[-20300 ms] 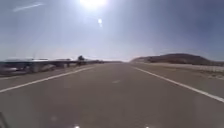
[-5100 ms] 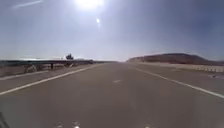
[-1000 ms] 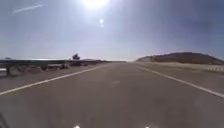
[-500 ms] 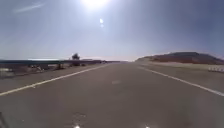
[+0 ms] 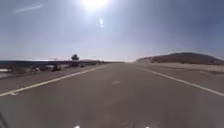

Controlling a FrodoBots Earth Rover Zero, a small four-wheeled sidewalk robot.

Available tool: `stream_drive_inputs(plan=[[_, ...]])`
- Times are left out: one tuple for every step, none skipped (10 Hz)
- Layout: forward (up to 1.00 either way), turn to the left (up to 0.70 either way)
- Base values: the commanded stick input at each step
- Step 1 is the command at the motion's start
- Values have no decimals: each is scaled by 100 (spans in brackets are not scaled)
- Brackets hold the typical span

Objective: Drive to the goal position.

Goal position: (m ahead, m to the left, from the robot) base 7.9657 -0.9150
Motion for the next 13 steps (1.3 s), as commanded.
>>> stream_drive_inputs(plan=[[100,0],[100,0],[100,0],[100,0],[100,-27],[100,-27],[100,0],[100,0],[100,0],[100,0],[100,0],[100,0],[100,0]])
